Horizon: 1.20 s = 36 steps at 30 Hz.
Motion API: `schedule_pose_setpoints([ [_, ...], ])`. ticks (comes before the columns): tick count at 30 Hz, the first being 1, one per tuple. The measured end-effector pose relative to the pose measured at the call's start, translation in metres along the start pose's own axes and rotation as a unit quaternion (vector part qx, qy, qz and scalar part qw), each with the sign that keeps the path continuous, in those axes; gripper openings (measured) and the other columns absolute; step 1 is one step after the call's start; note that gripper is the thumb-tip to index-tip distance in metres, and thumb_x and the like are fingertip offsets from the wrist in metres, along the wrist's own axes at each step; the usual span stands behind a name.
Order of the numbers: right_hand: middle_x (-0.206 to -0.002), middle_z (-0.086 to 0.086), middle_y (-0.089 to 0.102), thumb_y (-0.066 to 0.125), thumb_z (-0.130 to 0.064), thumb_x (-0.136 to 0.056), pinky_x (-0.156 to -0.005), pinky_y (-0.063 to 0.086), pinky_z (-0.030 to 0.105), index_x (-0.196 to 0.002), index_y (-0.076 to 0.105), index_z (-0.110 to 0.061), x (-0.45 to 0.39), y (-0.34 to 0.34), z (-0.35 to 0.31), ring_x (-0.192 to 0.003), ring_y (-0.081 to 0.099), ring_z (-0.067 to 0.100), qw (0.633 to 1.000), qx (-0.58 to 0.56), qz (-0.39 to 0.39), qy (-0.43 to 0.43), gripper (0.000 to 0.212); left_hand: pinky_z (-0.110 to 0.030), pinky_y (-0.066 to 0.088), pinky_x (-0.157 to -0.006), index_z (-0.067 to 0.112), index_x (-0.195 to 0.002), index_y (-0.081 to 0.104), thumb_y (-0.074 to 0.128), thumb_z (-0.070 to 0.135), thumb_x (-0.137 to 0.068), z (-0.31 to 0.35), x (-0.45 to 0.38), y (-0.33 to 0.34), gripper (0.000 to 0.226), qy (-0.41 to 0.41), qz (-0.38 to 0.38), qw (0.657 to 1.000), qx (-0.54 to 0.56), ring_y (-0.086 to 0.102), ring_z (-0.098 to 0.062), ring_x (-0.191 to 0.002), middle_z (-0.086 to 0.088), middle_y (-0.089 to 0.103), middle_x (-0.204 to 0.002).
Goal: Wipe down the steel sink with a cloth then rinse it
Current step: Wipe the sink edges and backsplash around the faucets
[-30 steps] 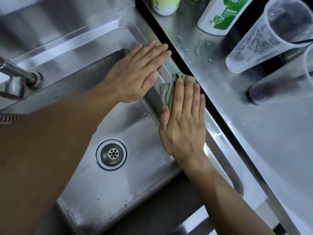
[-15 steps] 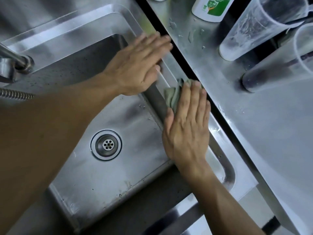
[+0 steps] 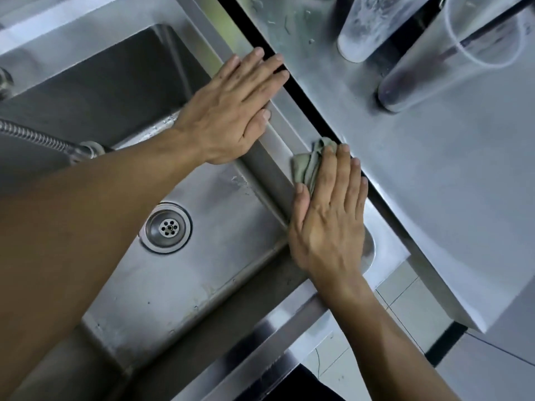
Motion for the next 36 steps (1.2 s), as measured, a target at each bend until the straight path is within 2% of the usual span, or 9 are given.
schedule_pose_setpoints([
  [4, -0.169, 0.022, 0.013, 0.031, -0.032, -0.108, -0.129, 0.008, 0.051, -0.162, 0.018, -0.001, 0.001, -0.002, 0.004, -0.158, 0.009, 0.037, 1.0, 0.002, -0.022, 0.007, 0.063, -0.046, 0.005, -0.131, 0.012, -0.166, 0.016, 0.025, 0.031, -0.109, 0.026, 0.018, 0.01, 0.06, 0.022, 0.014, 1.0, 0.002, 0.007, -0.026, -0.161, -0.007, 0.013, -0.173],
  [10, -0.172, 0.013, 0.009, 0.03, -0.031, -0.11, -0.13, 0.008, 0.045, -0.164, 0.016, -0.009, -0.008, -0.007, 0.007, -0.16, 0.004, 0.027, 0.992, -0.017, -0.049, -0.117, 0.06, -0.041, 0.004, -0.13, 0.016, -0.166, 0.013, 0.022, 0.032, -0.111, 0.03, 0.023, 0.012, 0.058, -0.005, 0.014, 1.0, 0.023, 0.004, -0.023, -0.161, -0.001, 0.01, -0.174],
  [14, -0.173, 0.011, 0.006, 0.028, -0.029, -0.107, -0.13, 0.005, 0.043, -0.164, 0.014, -0.009, 0.041, -0.024, 0.036, -0.16, -0.001, 0.025, 0.992, -0.022, -0.081, -0.09, 0.063, -0.041, 0.001, -0.131, 0.019, -0.166, 0.006, 0.017, 0.034, -0.11, 0.033, 0.024, 0.014, 0.059, -0.019, 0.0, 0.999, 0.028, -0.002, -0.021, -0.161, 0.0, 0.004, -0.175],
  [20, -0.172, 0.014, 0.01, 0.037, -0.028, -0.103, -0.13, 0.008, 0.045, -0.163, 0.017, -0.007, 0.005, -0.009, 0.018, -0.16, 0.005, 0.028, 0.993, -0.005, -0.063, -0.098, 0.067, -0.042, 0.002, -0.13, 0.02, -0.166, 0.006, 0.016, 0.036, -0.11, 0.039, 0.025, 0.02, 0.059, -0.047, 0.021, 0.998, 0.03, -0.001, -0.022, -0.161, 0.0, 0.004, -0.174],
  [22, -0.172, 0.012, 0.009, 0.037, -0.026, -0.103, -0.13, 0.007, 0.044, -0.164, 0.016, -0.008, 0.025, -0.017, 0.03, -0.16, 0.002, 0.025, 0.994, -0.032, -0.078, -0.077, 0.067, -0.044, 0.003, -0.13, 0.021, -0.166, 0.003, 0.014, 0.038, -0.11, 0.036, 0.024, 0.022, 0.06, -0.042, 0.01, 0.999, 0.028, -0.004, -0.021, -0.161, 0.0, 0.001, -0.174],
  [25, -0.173, 0.005, 0.005, 0.026, -0.032, -0.102, -0.131, 0.003, 0.039, -0.165, 0.014, -0.014, 0.061, -0.037, 0.055, -0.16, -0.004, 0.014, 0.985, -0.131, -0.114, 0.019, 0.066, -0.046, 0.004, -0.13, 0.021, -0.166, 0.002, 0.011, 0.04, -0.109, 0.035, 0.024, 0.021, 0.06, -0.042, 0.006, 0.999, 0.028, -0.004, -0.022, -0.161, -0.001, 0.001, -0.174],
  [29, -0.173, -0.002, -0.002, 0.026, -0.029, -0.095, -0.13, -0.002, 0.038, -0.166, 0.008, -0.022, 0.068, -0.048, 0.061, -0.158, -0.01, 0.01, 0.974, -0.142, -0.148, 0.098, 0.073, -0.044, -0.002, -0.13, 0.017, -0.166, 0.001, 0.013, 0.04, -0.109, 0.051, 0.026, 0.02, 0.063, -0.074, 0.008, 0.997, 0.033, -0.007, -0.023, -0.161, -0.004, -0.002, -0.174],
  [33, -0.173, 0.005, -0.002, 0.023, -0.031, -0.095, -0.13, -0.003, 0.04, -0.165, 0.009, -0.015, 0.05, -0.039, 0.046, -0.159, -0.009, 0.018, 0.984, -0.114, -0.137, -0.002, 0.074, -0.044, -0.004, -0.13, 0.013, -0.166, 0.007, 0.016, 0.039, -0.109, 0.078, 0.038, 0.028, 0.063, -0.017, 0.013, 0.999, 0.042, -0.004, -0.027, -0.161, -0.007, 0.002, -0.174],
  [36, -0.173, 0.002, 0.009, 0.026, -0.027, -0.1, -0.13, 0.005, 0.046, -0.164, 0.021, -0.014, 0.085, -0.046, 0.057, -0.16, -0.001, 0.017, 0.971, -0.147, -0.166, -0.085, 0.065, -0.039, -0.009, -0.128, 0.016, -0.166, 0.006, 0.017, 0.04, -0.11, 0.081, 0.045, 0.033, 0.063, 0.004, 0.013, 0.999, 0.042, -0.005, -0.025, -0.161, -0.005, 0.0, -0.174],
])
Point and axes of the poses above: each hand's wrist, its own x-axis away from the middle knuckle, its own y-axis out of the palm, z = x × y, the point moved 2 cm from there along -x, towards the middle knuckle
